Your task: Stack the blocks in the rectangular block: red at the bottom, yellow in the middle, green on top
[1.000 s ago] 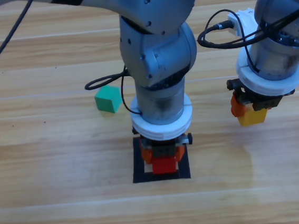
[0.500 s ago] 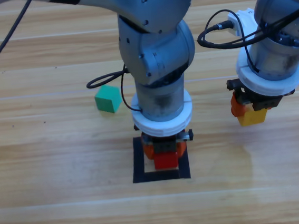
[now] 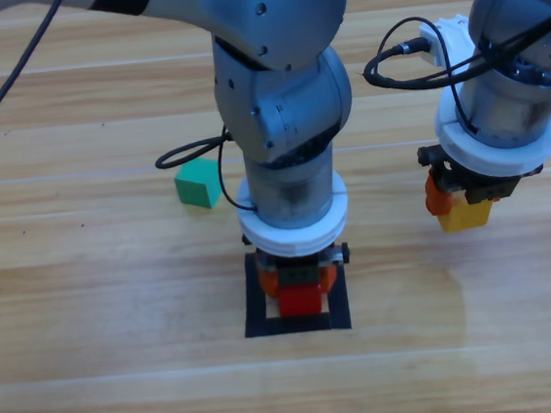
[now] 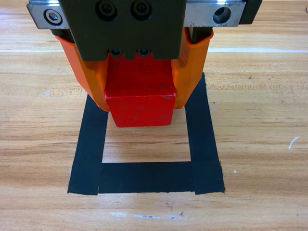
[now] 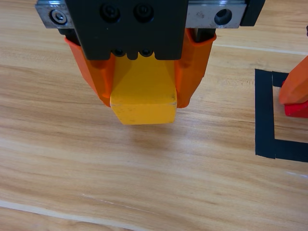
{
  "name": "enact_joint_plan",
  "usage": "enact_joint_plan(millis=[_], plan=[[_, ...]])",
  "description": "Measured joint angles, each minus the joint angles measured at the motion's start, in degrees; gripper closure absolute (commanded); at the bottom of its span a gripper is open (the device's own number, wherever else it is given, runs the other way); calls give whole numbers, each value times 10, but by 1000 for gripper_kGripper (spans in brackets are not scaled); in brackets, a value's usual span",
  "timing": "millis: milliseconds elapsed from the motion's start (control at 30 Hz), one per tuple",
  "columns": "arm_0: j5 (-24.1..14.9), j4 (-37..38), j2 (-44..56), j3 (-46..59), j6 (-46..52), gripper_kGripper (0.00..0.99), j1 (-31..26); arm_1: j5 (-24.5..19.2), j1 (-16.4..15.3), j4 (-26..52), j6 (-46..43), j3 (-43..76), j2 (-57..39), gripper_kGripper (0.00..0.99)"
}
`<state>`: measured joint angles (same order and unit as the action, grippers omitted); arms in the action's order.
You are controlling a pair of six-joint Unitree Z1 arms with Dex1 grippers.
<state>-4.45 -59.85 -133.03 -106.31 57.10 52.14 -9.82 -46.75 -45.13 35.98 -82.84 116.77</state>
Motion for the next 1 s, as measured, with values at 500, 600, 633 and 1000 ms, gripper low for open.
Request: enact_joint_plan(millis=[500,600,633,1000], plan=[[-4,6,0,0,-3,990,0,0,0,0,0,0,0,832],[-5,6,0,0,-3,990,0,0,0,0,0,0,0,832],[-5,6,0,0,-3,990,0,0,0,0,0,0,0,832],[-7,6,-1,2,-4,990,0,0,0,0,0,0,0,832]])
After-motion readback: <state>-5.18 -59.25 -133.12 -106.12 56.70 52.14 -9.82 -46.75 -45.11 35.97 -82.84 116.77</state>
